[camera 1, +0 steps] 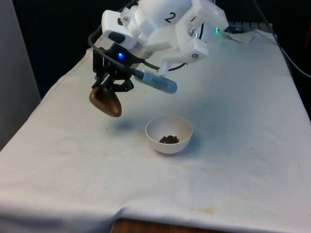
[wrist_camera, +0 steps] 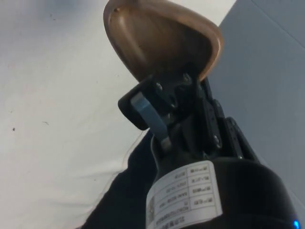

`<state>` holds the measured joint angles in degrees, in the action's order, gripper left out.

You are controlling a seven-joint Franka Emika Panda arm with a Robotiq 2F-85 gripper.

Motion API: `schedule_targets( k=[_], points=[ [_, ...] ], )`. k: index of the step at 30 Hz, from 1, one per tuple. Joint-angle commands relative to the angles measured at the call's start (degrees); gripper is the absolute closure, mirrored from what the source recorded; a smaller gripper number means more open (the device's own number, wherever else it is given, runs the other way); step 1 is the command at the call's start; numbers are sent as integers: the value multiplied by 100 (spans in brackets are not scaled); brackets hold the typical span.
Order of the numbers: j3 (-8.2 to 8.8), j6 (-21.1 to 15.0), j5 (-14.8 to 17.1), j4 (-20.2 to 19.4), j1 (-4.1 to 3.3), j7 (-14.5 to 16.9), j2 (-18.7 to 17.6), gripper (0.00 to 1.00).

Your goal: Pour the coffee beans from the cup into the bowl.

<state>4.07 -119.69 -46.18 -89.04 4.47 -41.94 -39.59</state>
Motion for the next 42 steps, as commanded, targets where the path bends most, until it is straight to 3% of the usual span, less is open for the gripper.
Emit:
schedule_targets(
  k=[1,2,3,6,11,12,13,14,19,20,21,26,27,28,35,36,37,42],
  points=[
    [-34,-132,69,-69,69,57,40,100],
    [23,-29,40,-11,0,17,0,100],
    [-11,-166,115,-80,69,74,34,100],
    [80,-315,292,-126,74,166,34,100],
    [201,-498,521,-195,63,286,34,100],
    [241,-395,464,-138,0,229,0,100],
    [235,-561,619,-218,69,338,29,100],
    [258,-596,659,-229,74,361,29,100],
    [361,-756,905,-286,69,504,34,100],
    [413,-653,854,-235,0,447,0,100],
    [395,-814,1008,-309,69,561,34,100],
    [493,-968,1312,-361,69,751,34,100],
    [550,-865,1266,-304,0,699,0,100],
    [510,-991,1364,-367,69,785,34,100],
    [619,-1146,1730,-430,74,1026,34,100],
    [699,-1083,1753,-390,0,1020,0,100],
    [647,-1192,1839,-453,69,1100,34,100],
    [728,-1318,2166,-516,69,1341,40,100]
  ],
)
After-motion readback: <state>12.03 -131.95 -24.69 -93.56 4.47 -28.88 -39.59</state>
